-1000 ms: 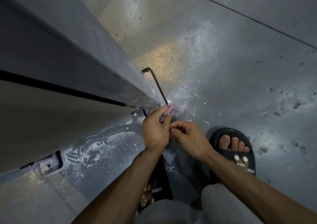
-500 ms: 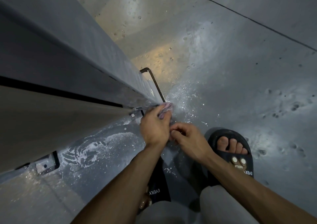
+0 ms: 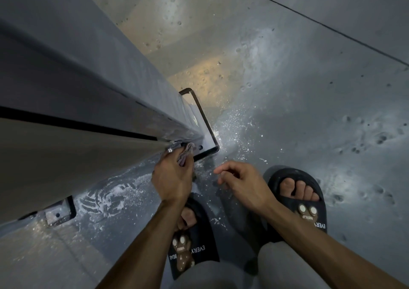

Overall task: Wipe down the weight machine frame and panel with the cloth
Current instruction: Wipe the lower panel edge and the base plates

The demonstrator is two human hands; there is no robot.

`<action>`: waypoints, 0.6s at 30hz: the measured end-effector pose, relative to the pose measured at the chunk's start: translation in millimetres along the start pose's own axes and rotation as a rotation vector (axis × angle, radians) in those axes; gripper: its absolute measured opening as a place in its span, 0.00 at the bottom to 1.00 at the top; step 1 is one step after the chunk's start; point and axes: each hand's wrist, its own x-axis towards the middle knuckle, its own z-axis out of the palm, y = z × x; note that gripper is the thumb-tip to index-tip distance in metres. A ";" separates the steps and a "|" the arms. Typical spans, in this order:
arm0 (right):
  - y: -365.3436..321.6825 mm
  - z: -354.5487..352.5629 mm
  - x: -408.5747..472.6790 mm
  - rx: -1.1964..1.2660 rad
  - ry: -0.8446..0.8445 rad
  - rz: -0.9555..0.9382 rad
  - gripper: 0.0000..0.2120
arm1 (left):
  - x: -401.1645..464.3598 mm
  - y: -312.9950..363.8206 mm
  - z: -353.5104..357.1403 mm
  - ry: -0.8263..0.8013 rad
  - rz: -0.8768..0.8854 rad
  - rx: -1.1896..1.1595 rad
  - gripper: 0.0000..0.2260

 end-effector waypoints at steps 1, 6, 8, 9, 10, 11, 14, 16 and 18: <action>0.0 -0.3 -0.5 0.001 0.002 0.003 0.11 | 0.1 3.8 3.7 -0.010 0.007 -0.006 0.07; 2.6 -0.4 -2.0 0.019 0.022 0.025 0.12 | -1.9 27.2 24.0 -0.033 0.057 -0.122 0.11; 1.8 0.2 -0.7 0.011 0.021 -0.005 0.12 | -3.5 36.8 27.8 -0.109 0.123 -0.182 0.12; 1.3 0.6 0.0 0.000 0.017 -0.025 0.12 | -4.6 42.2 27.6 -0.160 0.155 -0.219 0.12; 0.8 1.1 0.6 -0.013 0.012 -0.042 0.12 | -6.3 47.1 25.5 -0.199 0.185 -0.251 0.13; 0.5 1.4 0.9 -0.021 0.009 -0.050 0.12 | -8.0 47.6 22.7 -0.217 0.209 -0.264 0.13; 2.1 -2.2 1.6 0.027 0.021 -0.014 0.12 | -14.1 26.5 8.8 -0.159 0.243 -0.230 0.12; 3.6 -4.7 0.8 0.057 0.036 0.021 0.12 | -15.3 3.7 -5.3 -0.074 0.169 -0.168 0.10; 4.1 -3.9 0.9 0.052 0.035 0.030 0.13 | -11.0 -10.9 -13.9 0.000 0.067 -0.112 0.09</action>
